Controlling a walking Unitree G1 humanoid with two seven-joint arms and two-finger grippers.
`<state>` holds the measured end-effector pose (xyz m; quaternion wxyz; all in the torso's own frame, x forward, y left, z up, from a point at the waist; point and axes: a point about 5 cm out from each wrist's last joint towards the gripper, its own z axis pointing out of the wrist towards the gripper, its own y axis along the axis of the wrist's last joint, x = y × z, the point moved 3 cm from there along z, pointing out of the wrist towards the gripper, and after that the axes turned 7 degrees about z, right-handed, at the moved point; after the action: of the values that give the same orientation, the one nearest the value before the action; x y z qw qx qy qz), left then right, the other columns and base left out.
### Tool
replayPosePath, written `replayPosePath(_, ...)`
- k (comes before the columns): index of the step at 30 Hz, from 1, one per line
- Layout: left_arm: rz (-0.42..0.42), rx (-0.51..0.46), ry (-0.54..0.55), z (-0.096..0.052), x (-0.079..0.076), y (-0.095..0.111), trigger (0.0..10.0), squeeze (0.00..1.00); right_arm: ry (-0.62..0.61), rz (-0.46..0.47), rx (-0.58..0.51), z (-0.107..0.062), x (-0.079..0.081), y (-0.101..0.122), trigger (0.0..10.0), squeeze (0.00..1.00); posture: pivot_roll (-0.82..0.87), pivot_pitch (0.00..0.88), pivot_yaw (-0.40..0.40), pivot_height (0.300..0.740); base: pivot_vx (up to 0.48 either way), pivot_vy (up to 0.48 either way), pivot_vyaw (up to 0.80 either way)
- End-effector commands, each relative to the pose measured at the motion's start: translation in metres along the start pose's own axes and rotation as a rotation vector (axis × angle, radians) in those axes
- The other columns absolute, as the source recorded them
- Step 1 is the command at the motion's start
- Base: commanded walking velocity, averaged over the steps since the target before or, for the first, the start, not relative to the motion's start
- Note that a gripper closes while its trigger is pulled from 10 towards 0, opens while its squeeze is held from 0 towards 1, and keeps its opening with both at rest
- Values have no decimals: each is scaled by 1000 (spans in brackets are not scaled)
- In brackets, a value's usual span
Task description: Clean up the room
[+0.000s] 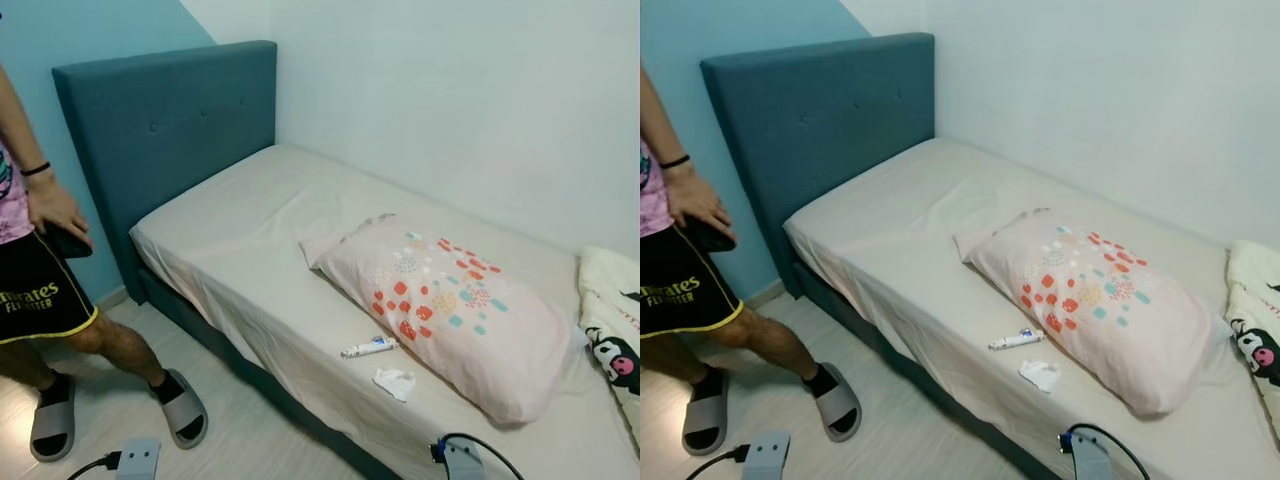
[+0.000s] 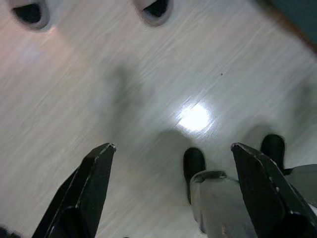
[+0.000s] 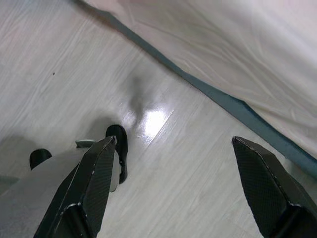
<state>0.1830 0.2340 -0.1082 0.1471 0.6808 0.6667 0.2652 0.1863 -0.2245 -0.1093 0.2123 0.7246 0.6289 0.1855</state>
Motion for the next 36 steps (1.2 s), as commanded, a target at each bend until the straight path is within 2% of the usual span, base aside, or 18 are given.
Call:
replayPosePath(1,8,7,-11,0,-2,-1,10000,0,-5,27,-8,0,-2,3,10000,0,20,0,-91,740,349,0,-775)
replayPosePath(5,11,10,-14,0,-2,-1,10000,0,-4,28,-10,0,-2,4,10000,0,20,0,-93,740,346,0,-775)
replayPosePath(9,15,15,-18,1,-2,0,10000,0,-1,27,-24,1,-1,8,10000,0,22,0,-96,740,323,0,0)
replayPosePath(12,3,25,-26,1,-4,0,10000,0,-1,32,-24,1,0,9,10000,0,22,0,-95,740,0,0,0)
replayPosePath(16,25,13,-45,2,-8,5,10000,0,-15,43,-9,1,-2,8,10000,0,22,0,-95,740,0,0,0)
replayPosePath(19,28,12,-48,2,-8,6,10000,0,-43,97,-4,1,-7,9,10000,0,22,0,-95,740,0,0,-544)
replayPosePath(22,30,12,-50,2,-8,6,10000,0,-51,103,-15,1,-9,11,10000,0,22,0,-95,740,0,0,-506)
replayPosePath(27,36,13,-52,2,-7,6,10000,0,-80,132,-30,1,-14,19,10000,0,21,0,-93,721,0,0,0)
replayPosePath(34,39,14,-51,2,-6,7,10000,0,-84,224,-97,2,-14,45,10000,0,24,0,-92,696,0,0,0)
replayPosePath(36,39,13,-50,2,-5,8,10000,0,-70,249,-146,3,-13,63,10000,0,23,0,-91,686,0,0,0)
